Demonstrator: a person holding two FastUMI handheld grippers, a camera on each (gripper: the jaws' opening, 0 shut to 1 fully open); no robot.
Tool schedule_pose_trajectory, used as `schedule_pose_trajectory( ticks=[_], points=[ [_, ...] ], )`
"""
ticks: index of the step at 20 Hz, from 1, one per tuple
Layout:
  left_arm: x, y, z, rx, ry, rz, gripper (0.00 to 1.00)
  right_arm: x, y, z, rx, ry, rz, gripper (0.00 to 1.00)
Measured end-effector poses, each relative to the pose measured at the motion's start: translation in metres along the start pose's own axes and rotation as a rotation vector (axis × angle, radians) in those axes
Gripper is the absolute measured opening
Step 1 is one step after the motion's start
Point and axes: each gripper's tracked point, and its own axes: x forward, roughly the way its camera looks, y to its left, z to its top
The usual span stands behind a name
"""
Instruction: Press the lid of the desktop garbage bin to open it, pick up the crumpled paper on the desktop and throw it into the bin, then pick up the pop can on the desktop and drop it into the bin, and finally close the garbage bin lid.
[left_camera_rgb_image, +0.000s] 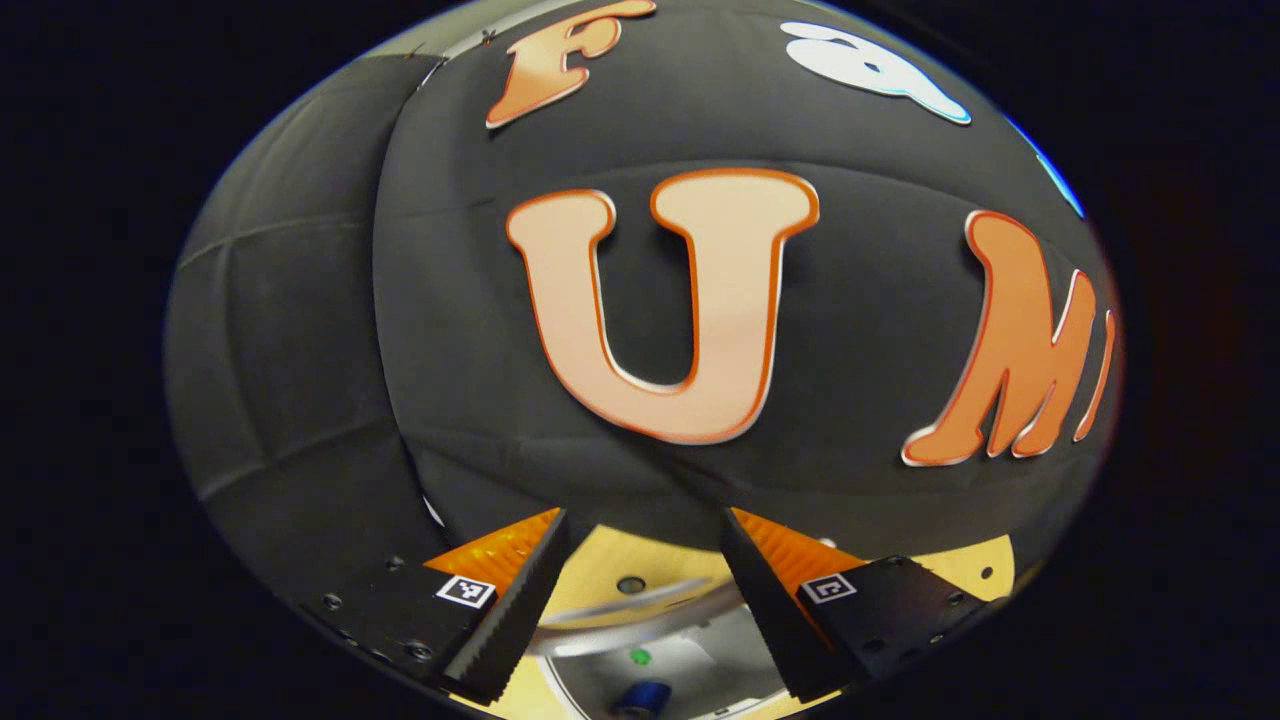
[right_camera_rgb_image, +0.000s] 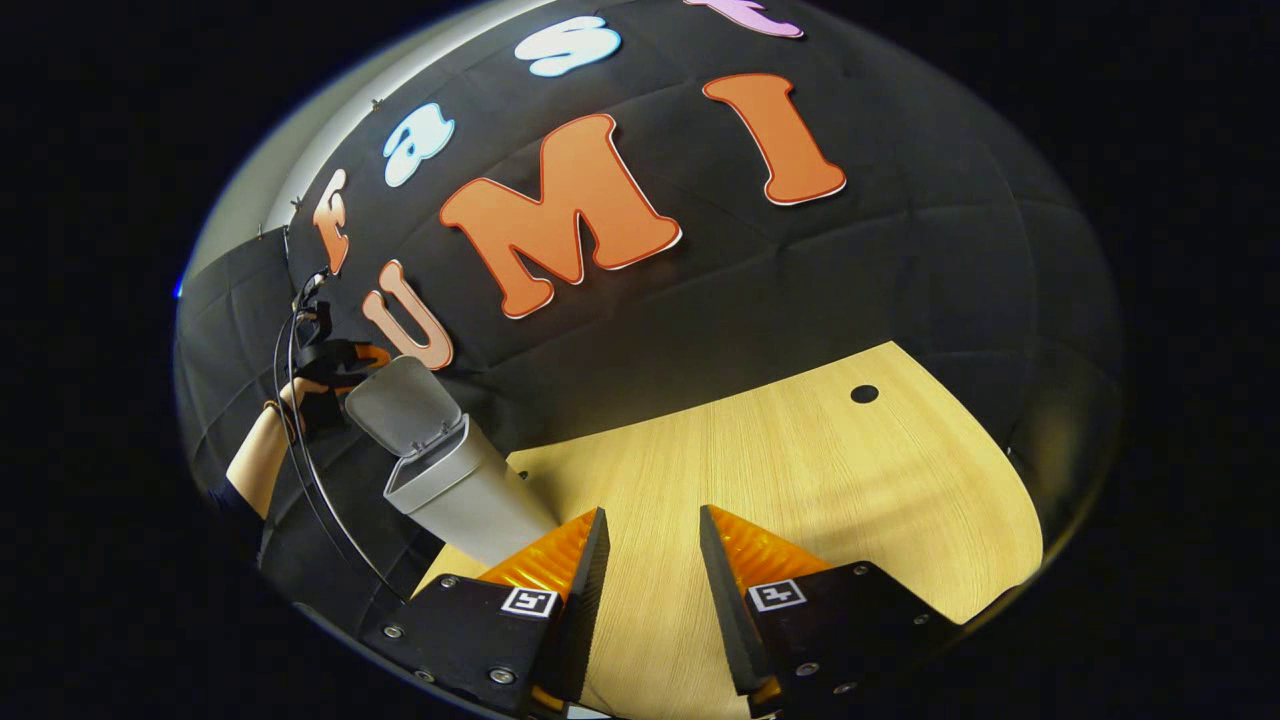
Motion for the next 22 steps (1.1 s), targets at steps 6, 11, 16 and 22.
schedule_pose_trajectory(
  ticks=[6, 11, 16, 22],
  points=[
    [-0.053, -0.010, -0.105, 0.098, -0.051, 0.051, 0.95, 0.008, 0.002, -0.011, 0.015, 0.050, 0.036, 0.54],
    [-0.072, -0.031, -0.176, 0.065, 0.034, 0.032, 0.94, 0.014, 0.008, -0.014, 0.016, 0.082, 0.063, 0.54],
    [-0.066, -0.031, -0.173, 0.079, -0.055, 0.054, 0.96, 0.014, 0.002, -0.021, -0.005, 0.113, 0.058, 0.54],
    [-0.067, -0.029, -0.170, -0.017, -0.078, 0.068, 0.96, 0.007, -0.004, -0.015, -0.005, 0.104, 0.042, 0.54]
  ],
)
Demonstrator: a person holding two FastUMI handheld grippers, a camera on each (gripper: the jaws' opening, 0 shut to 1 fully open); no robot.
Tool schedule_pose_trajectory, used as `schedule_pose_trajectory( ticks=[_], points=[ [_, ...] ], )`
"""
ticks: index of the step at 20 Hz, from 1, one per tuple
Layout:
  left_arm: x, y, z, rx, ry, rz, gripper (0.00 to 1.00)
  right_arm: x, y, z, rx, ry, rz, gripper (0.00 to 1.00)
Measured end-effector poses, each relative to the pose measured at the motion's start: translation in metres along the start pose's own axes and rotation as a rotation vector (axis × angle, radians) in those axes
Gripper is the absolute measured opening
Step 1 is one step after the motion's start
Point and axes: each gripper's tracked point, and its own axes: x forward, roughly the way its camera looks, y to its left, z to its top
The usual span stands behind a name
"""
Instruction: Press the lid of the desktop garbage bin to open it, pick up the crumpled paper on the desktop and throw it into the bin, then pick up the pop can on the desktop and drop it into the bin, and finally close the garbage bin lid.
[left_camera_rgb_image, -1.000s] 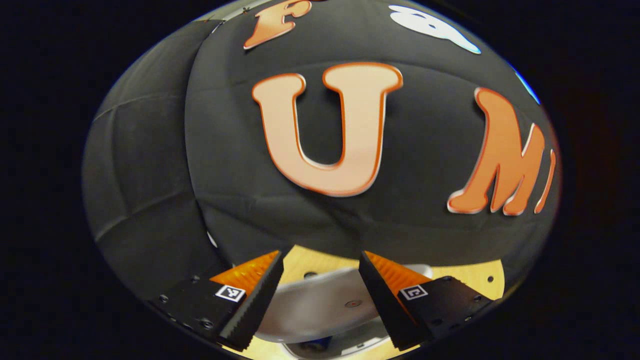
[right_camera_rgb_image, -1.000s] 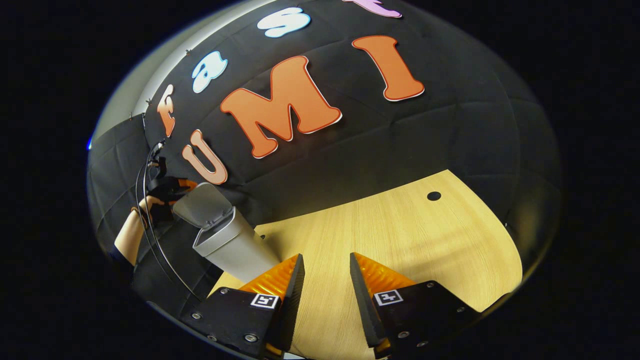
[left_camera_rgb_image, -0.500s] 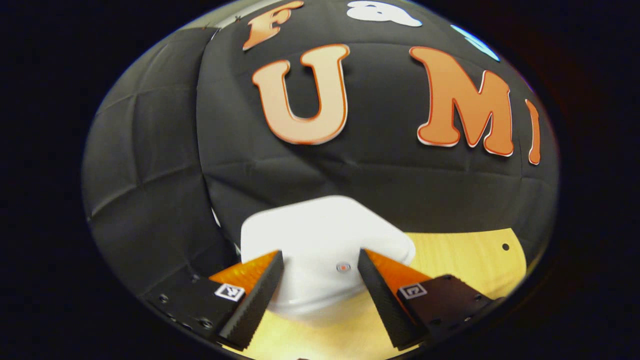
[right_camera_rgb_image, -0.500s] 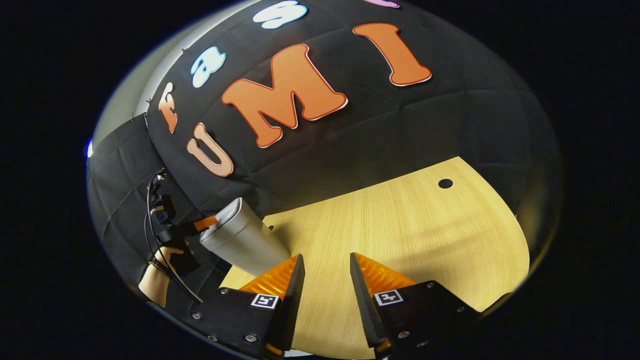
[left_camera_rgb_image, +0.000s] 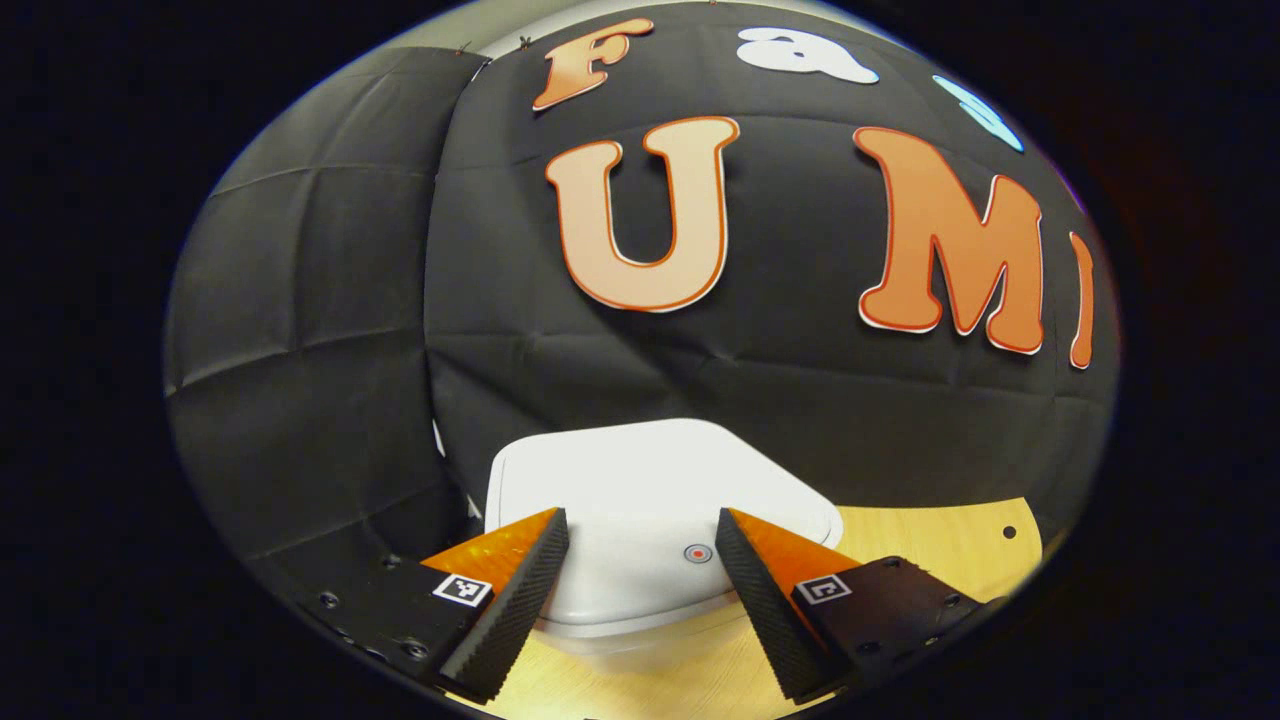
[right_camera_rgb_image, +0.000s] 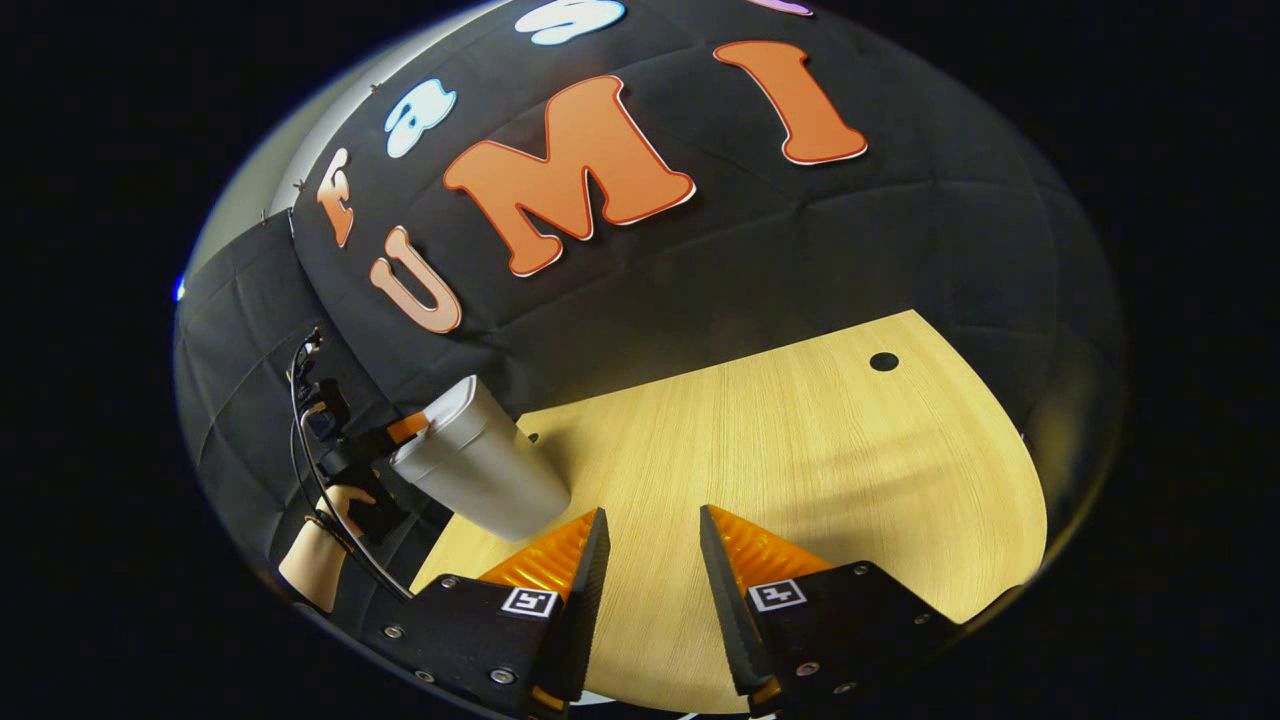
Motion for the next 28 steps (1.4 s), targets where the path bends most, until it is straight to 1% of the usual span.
schedule_pose_trajectory(
  ticks=[1, 2, 3, 4, 7, 8, 10, 13, 16, 18, 20, 21, 22, 24, 28],
  points=[
    [-0.002, -0.001, 0.002, -0.008, 0.001, 0.002, 0.94, 0.000, -0.001, 0.003, 0.005, -0.013, -0.005, 0.54],
    [-0.003, -0.005, 0.008, -0.013, -0.009, -0.011, 0.95, -0.001, -0.002, 0.007, 0.007, -0.028, -0.013, 0.54],
    [-0.009, -0.005, 0.014, -0.013, -0.027, -0.021, 0.93, -0.001, -0.005, 0.012, 0.004, -0.042, -0.026, 0.54],
    [-0.017, -0.009, 0.024, -0.010, -0.051, -0.042, 0.95, -0.001, -0.006, 0.017, -0.004, -0.059, -0.038, 0.54],
    [-0.061, -0.040, 0.061, 0.001, -0.147, -0.133, 0.94, -0.008, -0.003, 0.039, -0.031, -0.129, -0.066, 0.54],
    [-0.077, -0.052, 0.074, 0.005, -0.178, -0.170, 0.96, -0.012, -0.002, 0.049, -0.051, -0.164, -0.079, 0.55],
    [-0.109, -0.080, 0.091, 0.016, -0.219, -0.250, 0.94, -0.021, 0.001, 0.067, -0.098, -0.229, -0.112, 0.56],
    [-0.155, -0.116, 0.090, 0.009, -0.235, -0.368, 0.94, -0.037, 0.007, 0.088, -0.184, -0.324, -0.173, 0.57],
    [-0.188, -0.140, 0.067, -0.003, -0.205, -0.439, 0.94, -0.061, 0.013, 0.107, -0.266, -0.433, -0.241, 0.60],
    [-0.204, -0.146, 0.049, 0.004, -0.198, -0.453, 0.94, -0.075, 0.013, 0.113, -0.317, -0.497, -0.295, 0.66],
    [-0.213, -0.148, 0.032, 0.002, -0.188, -0.455, 0.94, -0.084, 0.014, 0.109, -0.347, -0.522, -0.328, 0.70],
    [-0.218, -0.151, 0.024, 0.002, -0.181, -0.456, 0.94, -0.087, 0.017, 0.107, -0.356, -0.520, -0.332, 0.65],
    [-0.219, -0.152, 0.018, 0.008, -0.172, -0.457, 0.94, -0.088, 0.017, 0.102, -0.355, -0.513, -0.331, 0.76],
    [-0.219, -0.153, 0.008, 0.010, -0.152, -0.453, 0.94, -0.088, 0.021, 0.095, -0.336, -0.496, -0.306, 0.80],
    [-0.220, -0.155, 0.004, 0.005, -0.136, -0.452, 0.94, -0.090, 0.022, 0.093, -0.343, -0.495, -0.306, 0.89]
  ],
)
